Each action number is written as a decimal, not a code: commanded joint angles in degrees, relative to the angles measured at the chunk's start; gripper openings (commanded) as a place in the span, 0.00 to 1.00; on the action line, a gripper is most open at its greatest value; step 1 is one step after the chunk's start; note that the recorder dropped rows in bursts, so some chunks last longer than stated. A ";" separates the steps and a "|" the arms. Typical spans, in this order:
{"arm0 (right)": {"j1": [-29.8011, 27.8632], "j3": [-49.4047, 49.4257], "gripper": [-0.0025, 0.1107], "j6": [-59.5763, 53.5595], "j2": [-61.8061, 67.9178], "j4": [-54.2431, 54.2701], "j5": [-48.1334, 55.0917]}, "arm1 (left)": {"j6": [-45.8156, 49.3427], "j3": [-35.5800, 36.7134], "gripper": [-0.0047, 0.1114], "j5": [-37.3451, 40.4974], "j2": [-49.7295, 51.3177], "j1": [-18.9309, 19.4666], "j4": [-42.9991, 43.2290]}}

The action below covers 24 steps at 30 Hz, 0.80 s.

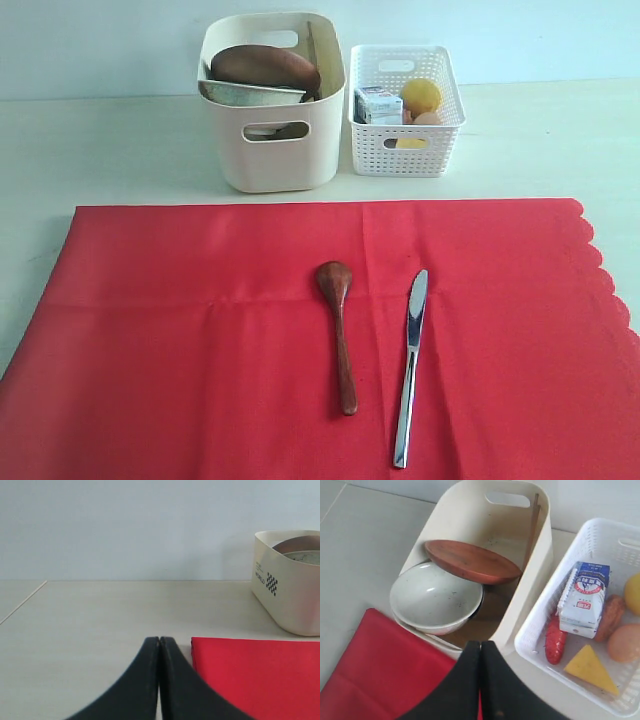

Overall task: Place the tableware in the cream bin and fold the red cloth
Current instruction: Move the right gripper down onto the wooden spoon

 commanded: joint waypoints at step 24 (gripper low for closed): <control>20.02 55.99 0.17 8.39 -8.94 -10.47 -27.42 | 0.05 0.01 0.06 0.02 -0.30 -0.39 -0.58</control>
